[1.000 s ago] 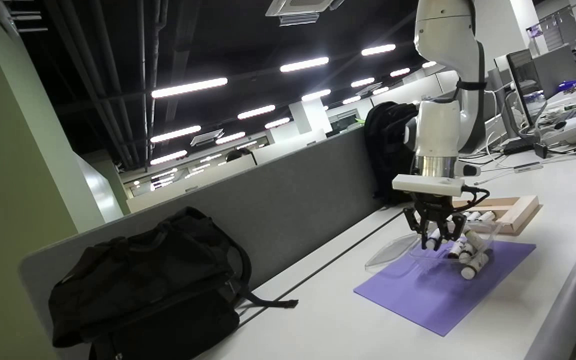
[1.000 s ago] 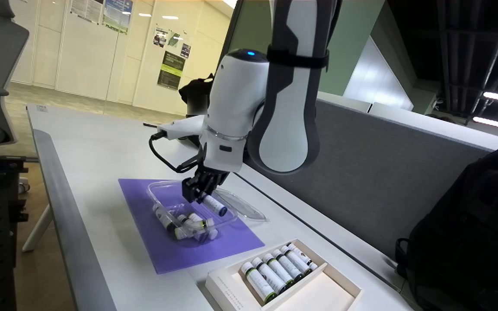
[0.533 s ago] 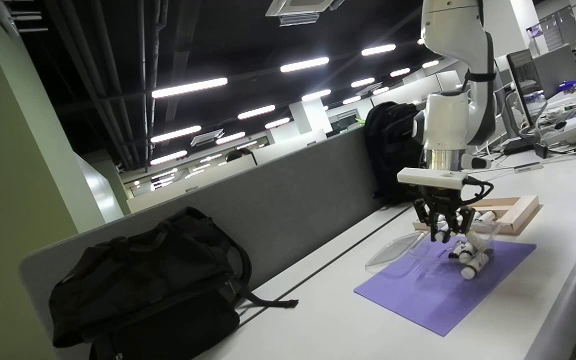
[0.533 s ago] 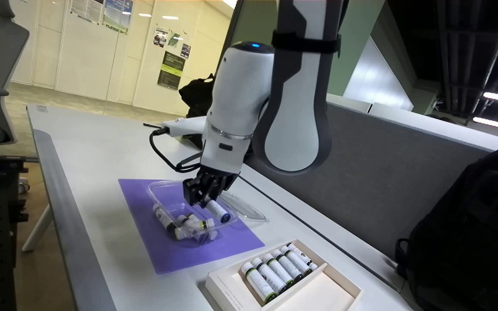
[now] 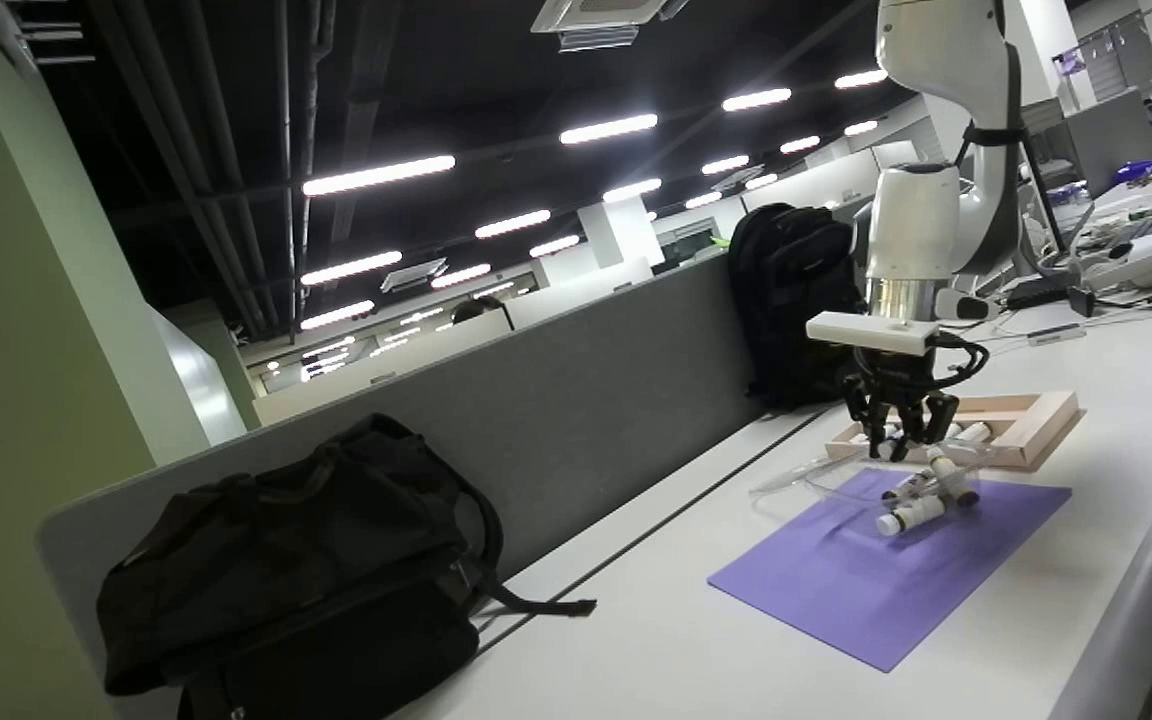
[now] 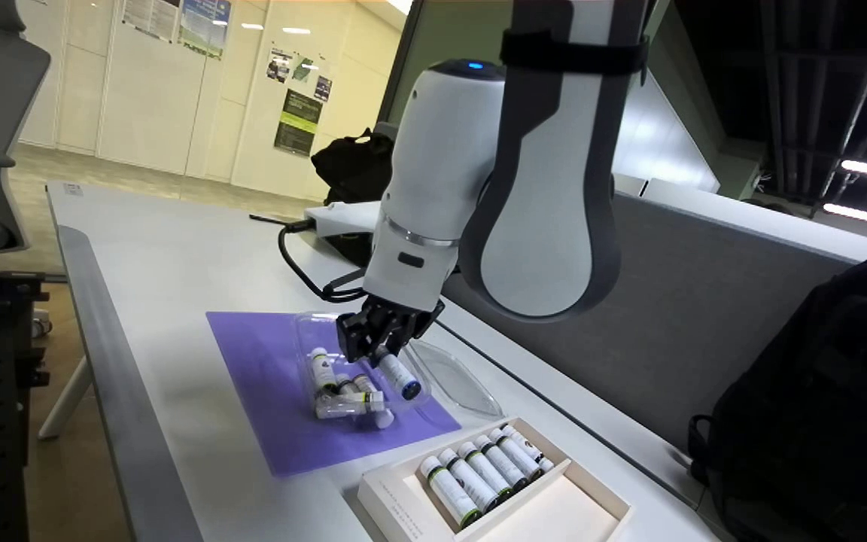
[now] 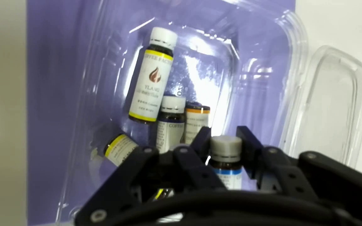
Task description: Put five bottles on the tray
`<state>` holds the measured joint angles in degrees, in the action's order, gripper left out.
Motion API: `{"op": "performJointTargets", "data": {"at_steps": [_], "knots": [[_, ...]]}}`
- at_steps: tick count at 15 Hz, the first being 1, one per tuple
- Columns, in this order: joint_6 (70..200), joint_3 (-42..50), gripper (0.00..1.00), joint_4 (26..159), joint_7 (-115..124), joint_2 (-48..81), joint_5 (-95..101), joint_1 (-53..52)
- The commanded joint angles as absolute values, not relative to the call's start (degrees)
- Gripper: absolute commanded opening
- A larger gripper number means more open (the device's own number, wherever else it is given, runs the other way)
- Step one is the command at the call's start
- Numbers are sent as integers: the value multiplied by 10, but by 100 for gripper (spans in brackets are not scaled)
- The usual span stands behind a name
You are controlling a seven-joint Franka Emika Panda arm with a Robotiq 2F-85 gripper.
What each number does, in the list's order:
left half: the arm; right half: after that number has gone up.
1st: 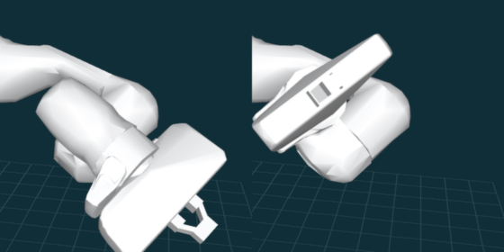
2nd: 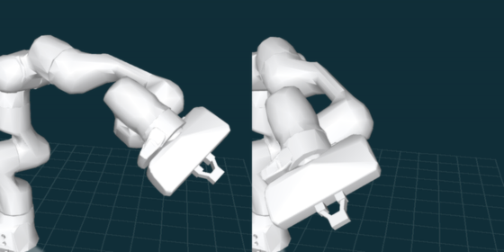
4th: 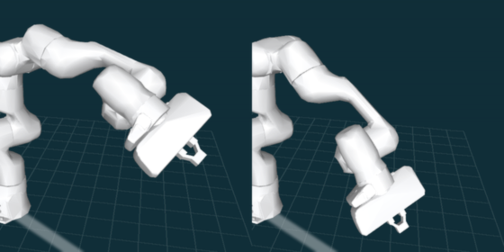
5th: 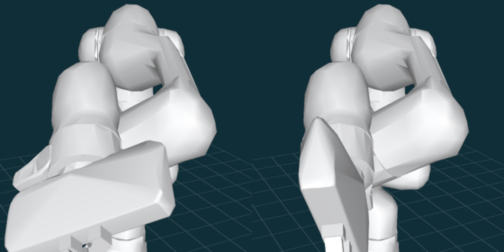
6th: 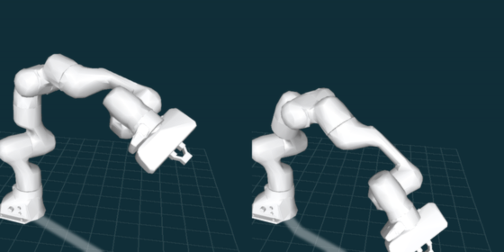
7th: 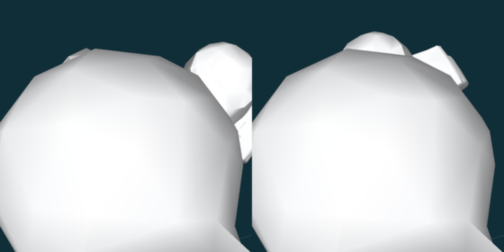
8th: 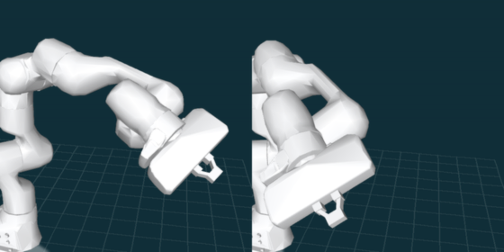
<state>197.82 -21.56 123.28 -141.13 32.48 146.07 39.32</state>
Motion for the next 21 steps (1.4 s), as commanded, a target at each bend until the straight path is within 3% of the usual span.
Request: {"op": "performJointTargets", "data": {"at_steps": [1, 5, 12, 21], "knots": [[1978, -270, 7, 1253, -1383, 299, 1471, 435], [1978, -304, 7, 1259, -1375, 278, 1471, 458], [1982, -223, 7, 1247, -1365, 229, 1479, 458], [1987, -140, 7, 1213, -1377, 303, 1480, 447]]}}
